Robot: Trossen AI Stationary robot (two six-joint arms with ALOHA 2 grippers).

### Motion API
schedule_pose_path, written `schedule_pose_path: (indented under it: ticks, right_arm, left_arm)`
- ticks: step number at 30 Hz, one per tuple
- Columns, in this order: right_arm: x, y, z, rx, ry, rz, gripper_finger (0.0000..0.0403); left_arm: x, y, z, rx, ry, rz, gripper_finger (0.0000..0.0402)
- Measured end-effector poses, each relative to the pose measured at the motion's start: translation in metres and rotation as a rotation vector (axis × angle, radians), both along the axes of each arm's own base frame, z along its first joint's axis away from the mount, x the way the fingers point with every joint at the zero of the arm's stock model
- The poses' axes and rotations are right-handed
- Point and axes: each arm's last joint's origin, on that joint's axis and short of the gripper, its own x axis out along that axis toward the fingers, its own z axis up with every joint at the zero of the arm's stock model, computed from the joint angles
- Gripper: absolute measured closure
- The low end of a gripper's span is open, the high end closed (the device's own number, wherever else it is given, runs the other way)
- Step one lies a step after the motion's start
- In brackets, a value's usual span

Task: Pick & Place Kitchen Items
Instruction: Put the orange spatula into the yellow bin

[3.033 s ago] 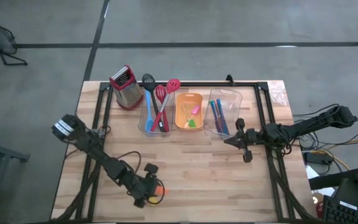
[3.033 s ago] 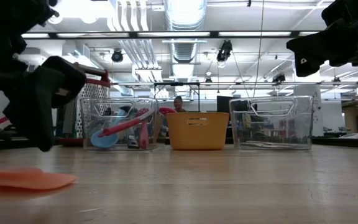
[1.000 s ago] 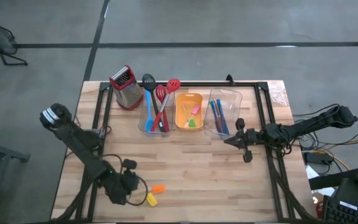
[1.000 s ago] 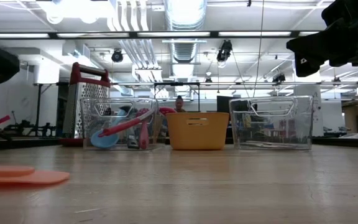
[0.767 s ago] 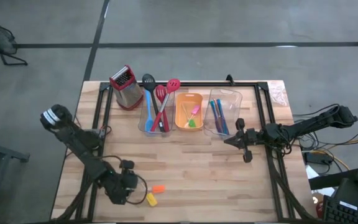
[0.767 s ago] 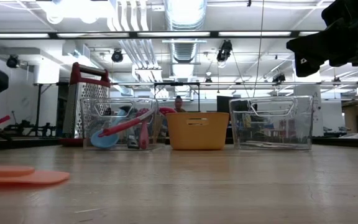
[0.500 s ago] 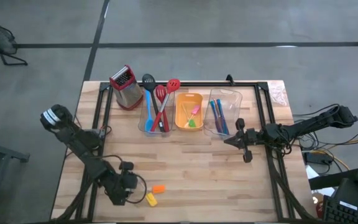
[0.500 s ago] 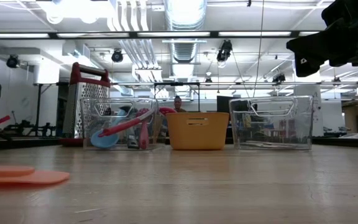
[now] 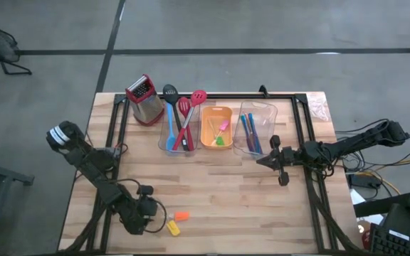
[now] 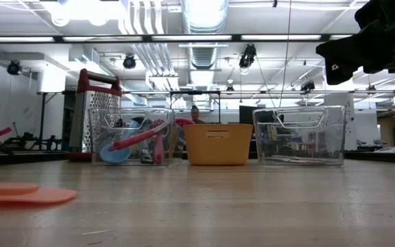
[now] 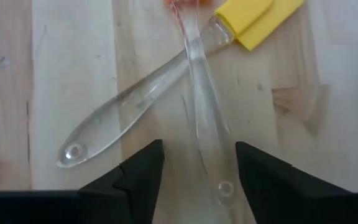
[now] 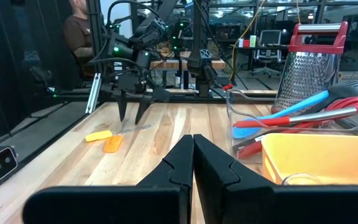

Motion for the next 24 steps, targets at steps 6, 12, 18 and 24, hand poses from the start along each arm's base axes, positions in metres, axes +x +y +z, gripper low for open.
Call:
schedule_pose_path:
  ticks: [6,12,18,24]
  right_arm:
    - [0.000,0.000,0.000,0.000,0.000,-0.001,0.0394]
    - [0.000,0.000,0.000,0.000,-0.001,0.000,0.0394]
    - [0.000,0.000,0.000,0.001,-0.001,0.000,0.0394]
    - [0.000,0.000,0.000,0.000,-0.001,0.000,0.0394]
  left_arm:
    - [0.003,-0.002,-0.014,0.065,0.026,0.006,0.0266]
    - [0.004,-0.004,-0.012,0.072,0.015,-0.042,0.0368]
    - [0.005,-0.005,-0.003,0.064,-0.016,-0.082,0.0384]
    - [0.005,-0.005,0.009,0.064,-0.062,-0.122,0.0382]
